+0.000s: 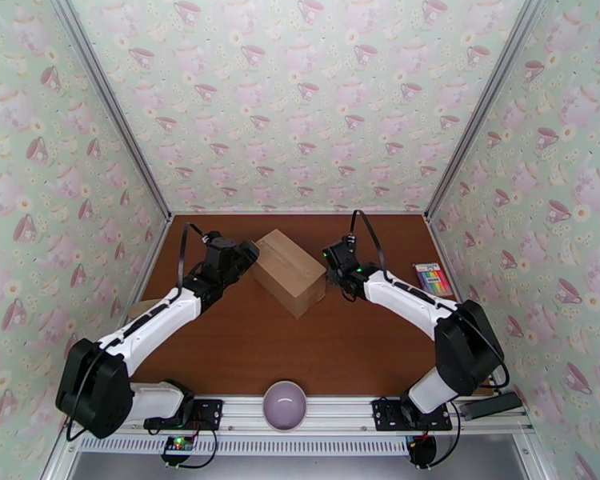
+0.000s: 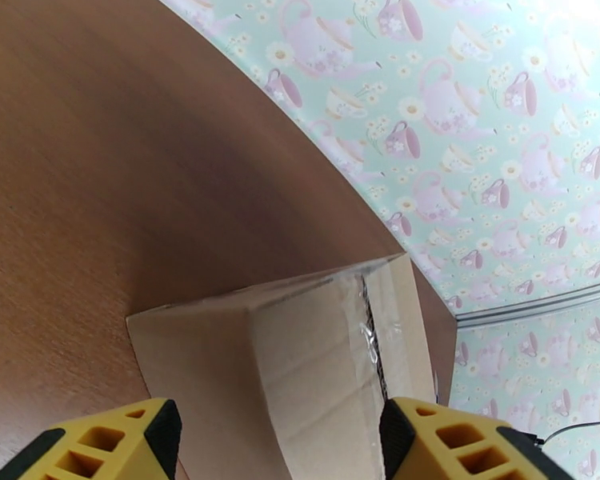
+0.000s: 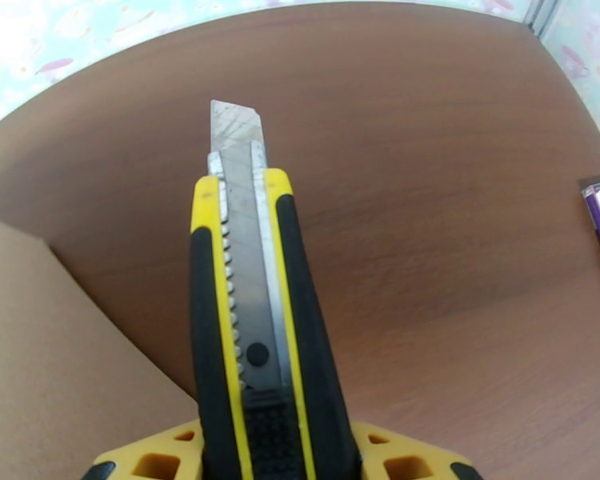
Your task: Unpack the express box
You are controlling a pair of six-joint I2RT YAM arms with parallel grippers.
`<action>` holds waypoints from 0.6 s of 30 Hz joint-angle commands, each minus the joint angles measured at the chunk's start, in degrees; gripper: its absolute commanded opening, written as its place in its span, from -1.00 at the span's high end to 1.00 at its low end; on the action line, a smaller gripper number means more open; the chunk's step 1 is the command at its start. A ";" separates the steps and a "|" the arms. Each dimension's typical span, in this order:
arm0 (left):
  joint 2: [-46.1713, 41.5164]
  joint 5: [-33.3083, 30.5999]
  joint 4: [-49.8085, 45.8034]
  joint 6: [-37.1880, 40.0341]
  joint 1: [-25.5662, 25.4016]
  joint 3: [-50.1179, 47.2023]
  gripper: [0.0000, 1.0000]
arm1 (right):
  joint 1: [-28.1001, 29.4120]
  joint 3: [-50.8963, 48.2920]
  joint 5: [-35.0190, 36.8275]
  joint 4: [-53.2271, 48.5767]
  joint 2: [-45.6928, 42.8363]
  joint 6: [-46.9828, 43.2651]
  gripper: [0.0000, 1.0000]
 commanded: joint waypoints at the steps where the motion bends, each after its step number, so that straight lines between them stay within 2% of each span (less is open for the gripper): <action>1: -1.23 -0.45 -1.22 2.14 0.41 -0.13 -0.43 | 0.65 2.40 2.25 -2.49 0.94 1.59 1.00; 6: -1.12 2.25 -2.01 4.00 0.36 1.66 -0.43 | 0.58 2.10 5.06 -4.81 -3.09 -1.29 1.00; 13: 1.00 8.74 -5.88 10.72 -0.11 8.41 -0.43 | 0.60 2.37 3.02 -10.22 -10.47 -5.70 1.00; 18: 1.70 9.29 -8.88 14.28 -1.22 11.47 -0.44 | 4.28 2.88 4.54 -16.59 -15.57 -8.77 1.00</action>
